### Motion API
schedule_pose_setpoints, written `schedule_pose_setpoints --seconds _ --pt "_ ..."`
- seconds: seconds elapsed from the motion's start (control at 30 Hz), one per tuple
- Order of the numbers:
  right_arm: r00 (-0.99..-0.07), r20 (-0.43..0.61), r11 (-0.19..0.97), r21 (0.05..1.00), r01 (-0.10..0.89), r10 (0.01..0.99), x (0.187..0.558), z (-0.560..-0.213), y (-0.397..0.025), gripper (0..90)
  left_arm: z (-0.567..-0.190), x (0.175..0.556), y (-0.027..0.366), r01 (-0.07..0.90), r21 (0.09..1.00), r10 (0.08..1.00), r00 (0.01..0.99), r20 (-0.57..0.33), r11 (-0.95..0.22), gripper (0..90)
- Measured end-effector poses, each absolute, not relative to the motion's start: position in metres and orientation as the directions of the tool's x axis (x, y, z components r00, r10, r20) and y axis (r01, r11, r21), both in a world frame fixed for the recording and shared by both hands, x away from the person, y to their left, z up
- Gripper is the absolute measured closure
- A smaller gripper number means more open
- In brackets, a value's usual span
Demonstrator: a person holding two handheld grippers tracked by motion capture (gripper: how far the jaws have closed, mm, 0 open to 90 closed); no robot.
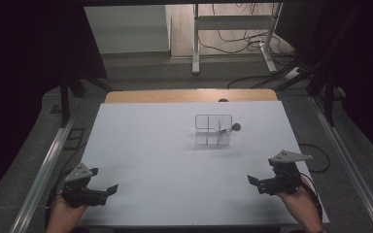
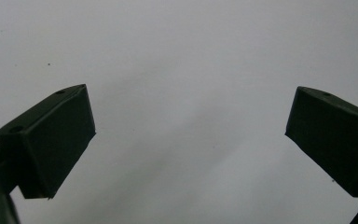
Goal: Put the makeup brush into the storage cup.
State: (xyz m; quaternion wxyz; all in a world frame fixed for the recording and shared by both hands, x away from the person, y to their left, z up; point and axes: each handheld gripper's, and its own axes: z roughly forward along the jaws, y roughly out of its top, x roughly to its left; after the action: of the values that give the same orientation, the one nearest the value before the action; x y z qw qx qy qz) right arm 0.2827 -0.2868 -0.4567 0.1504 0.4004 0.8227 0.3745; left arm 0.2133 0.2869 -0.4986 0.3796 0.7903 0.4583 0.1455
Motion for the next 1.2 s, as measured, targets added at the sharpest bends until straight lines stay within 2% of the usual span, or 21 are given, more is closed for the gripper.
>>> schedule_pose_setpoints --seconds 1.2 --pt "-0.577 0.04 0.363 0.741 0.565 0.816 0.255 -0.459 -0.319 0.0 -0.498 0.207 0.293 0.615 0.728 0.845 0.526 -0.094 -0.301 1.7"
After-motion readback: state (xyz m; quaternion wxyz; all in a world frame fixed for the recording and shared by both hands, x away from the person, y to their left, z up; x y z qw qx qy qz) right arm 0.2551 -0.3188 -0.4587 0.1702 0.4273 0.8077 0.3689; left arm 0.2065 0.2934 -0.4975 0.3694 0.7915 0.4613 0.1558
